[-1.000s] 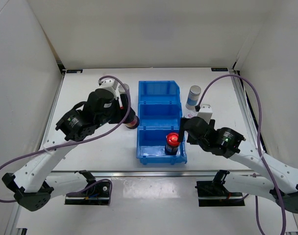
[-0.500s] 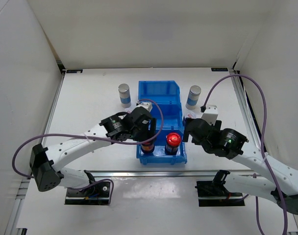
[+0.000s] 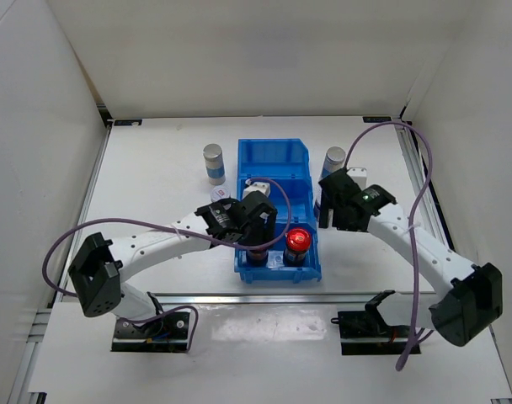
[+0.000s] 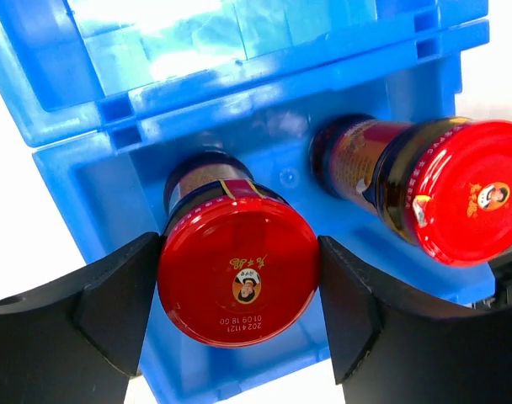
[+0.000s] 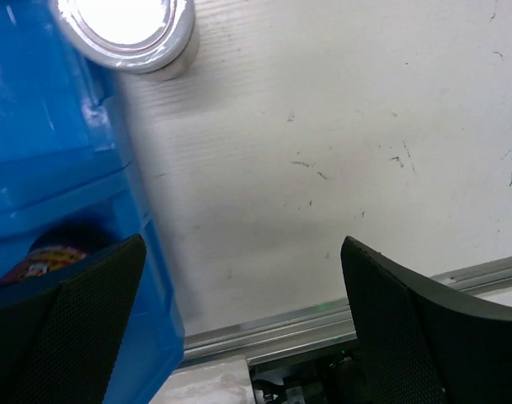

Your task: Organize the condiment bottles

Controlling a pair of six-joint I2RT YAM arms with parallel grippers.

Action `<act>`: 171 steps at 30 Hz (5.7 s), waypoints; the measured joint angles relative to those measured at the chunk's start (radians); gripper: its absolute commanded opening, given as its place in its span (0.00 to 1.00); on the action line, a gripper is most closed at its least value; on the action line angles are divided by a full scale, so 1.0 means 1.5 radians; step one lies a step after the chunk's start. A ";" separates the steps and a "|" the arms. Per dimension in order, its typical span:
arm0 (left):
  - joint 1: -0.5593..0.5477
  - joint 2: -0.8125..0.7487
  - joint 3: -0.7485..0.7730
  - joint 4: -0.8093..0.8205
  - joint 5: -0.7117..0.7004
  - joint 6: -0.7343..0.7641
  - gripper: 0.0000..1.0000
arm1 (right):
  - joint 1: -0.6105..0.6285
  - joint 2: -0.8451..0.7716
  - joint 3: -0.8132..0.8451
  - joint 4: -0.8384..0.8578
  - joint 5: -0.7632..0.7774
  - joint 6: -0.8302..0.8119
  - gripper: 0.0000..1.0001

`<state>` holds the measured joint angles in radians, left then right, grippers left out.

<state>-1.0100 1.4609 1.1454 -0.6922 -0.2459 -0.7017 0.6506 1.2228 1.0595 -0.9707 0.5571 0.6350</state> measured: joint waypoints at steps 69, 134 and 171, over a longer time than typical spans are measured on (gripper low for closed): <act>0.362 -0.114 -0.076 0.203 -0.057 0.297 1.00 | -0.031 0.431 0.407 0.064 -0.185 -0.151 0.01; 0.342 0.110 0.014 0.110 0.082 0.262 0.11 | -0.036 -0.043 0.186 0.064 -0.168 -0.099 1.00; 0.350 0.121 0.111 0.073 -0.021 0.168 0.88 | -0.036 -0.192 0.123 -0.021 -0.143 -0.117 1.00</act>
<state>-0.4850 1.6424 1.3117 -0.5827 -0.2779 -0.4500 0.5961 0.9344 1.2438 -1.0016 0.3431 0.4591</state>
